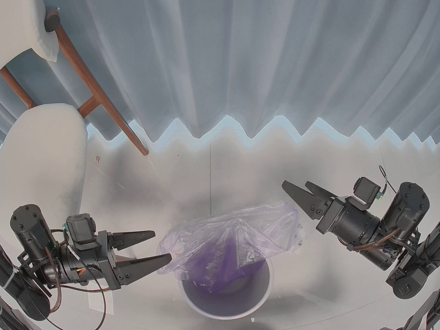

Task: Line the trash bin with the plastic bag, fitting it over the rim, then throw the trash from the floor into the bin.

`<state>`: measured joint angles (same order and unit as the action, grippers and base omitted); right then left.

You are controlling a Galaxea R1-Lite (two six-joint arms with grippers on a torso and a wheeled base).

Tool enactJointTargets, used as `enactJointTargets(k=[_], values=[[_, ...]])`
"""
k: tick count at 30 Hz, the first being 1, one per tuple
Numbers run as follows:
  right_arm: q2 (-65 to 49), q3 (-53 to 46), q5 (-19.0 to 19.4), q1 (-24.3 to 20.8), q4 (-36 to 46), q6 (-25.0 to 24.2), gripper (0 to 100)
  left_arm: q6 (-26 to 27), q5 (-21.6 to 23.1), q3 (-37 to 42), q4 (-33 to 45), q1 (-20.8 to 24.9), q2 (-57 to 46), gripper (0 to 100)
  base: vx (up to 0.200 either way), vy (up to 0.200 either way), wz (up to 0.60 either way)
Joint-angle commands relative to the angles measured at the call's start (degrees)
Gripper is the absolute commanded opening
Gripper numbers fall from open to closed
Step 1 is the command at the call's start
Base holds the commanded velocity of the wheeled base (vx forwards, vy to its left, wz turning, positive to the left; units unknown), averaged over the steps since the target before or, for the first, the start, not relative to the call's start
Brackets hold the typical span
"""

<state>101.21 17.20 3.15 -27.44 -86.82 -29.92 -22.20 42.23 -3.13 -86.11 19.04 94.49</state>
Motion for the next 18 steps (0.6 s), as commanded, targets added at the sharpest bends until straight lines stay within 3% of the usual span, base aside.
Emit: enactJointTargets(k=[1, 8, 12, 14, 18], values=[[-2.42, 0.47, 0.02, -0.07, 0.60, 0.03, 100, 0.84, -0.39, 0.94, -0.02, 1.44, 2.98, 100, -0.200, 0.000, 0.00], [-2.51, 0.47, 0.02, -0.07, 0.60, 0.12, 100, 2.86, -0.48, -2.14, -0.11, -1.29, 8.08, 100, -0.200, 0.000, 0.00], [-2.42, 0.47, 0.02, -0.07, 0.60, 0.12, 100, 1.72, -0.57, -8.12, -0.02, -2.43, 8.52, 100, 0.000, 0.000, 0.00], [-2.33, 0.29, 0.02, -0.07, 0.60, 0.12, 100, -3.03, -0.48, -14.71, -0.11, -6.39, 12.56, 100, 0.000, 0.000, 0.00], [-2.33, 0.29, 0.02, -0.24, 0.51, 0.12, 100, -1.09, -0.57, -17.43, -0.11, -9.73, 16.87, 100, 0.000, 0.000, 0.00]])
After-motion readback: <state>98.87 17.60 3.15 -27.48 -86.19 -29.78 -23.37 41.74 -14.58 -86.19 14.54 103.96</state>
